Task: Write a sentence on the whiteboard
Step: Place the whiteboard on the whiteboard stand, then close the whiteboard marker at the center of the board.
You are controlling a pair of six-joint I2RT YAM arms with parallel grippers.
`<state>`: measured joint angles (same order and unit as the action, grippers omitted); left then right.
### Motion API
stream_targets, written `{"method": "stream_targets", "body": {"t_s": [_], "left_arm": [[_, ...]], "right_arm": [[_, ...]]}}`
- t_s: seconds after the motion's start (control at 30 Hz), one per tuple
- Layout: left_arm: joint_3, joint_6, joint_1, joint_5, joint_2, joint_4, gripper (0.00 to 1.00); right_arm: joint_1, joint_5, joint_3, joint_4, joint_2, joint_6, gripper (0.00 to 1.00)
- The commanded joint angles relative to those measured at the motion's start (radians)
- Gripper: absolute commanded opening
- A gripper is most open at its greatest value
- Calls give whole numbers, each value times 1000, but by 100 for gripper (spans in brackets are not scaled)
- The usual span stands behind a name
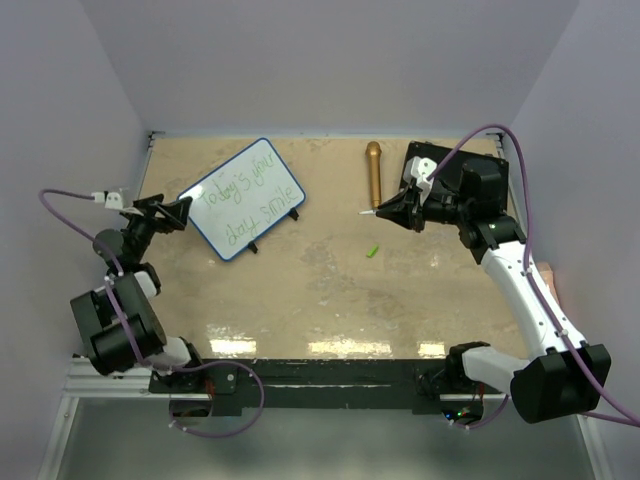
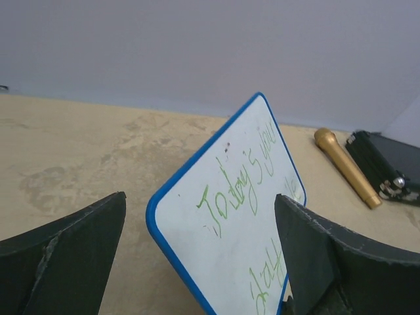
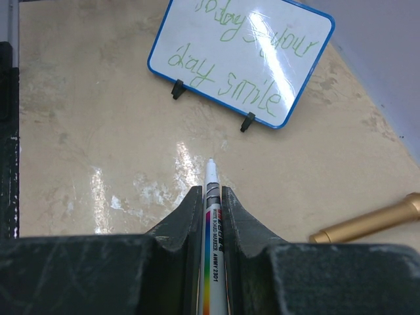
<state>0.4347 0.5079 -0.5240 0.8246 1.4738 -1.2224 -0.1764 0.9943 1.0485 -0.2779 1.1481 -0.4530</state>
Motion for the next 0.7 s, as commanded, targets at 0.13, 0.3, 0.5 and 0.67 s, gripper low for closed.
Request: {"method": "stream_targets", "body": {"t_s": [0.13,0.3,0.5,0.67], "left_arm": [[120,-12,77,-147,-492,684,100],[223,-129,439,-292,-553,1029,100],[327,-172,898,-497,-407,1100,100],[478,-224,1168,-630,-103,1133,99]], "right_arm": [[23,-26,31,-30,16,-15,0],[96,-49,59,-67,27,-12,0],[248,-75,51,-89,15,8,0],[316,-86,53,-98,27,7,0]]}}
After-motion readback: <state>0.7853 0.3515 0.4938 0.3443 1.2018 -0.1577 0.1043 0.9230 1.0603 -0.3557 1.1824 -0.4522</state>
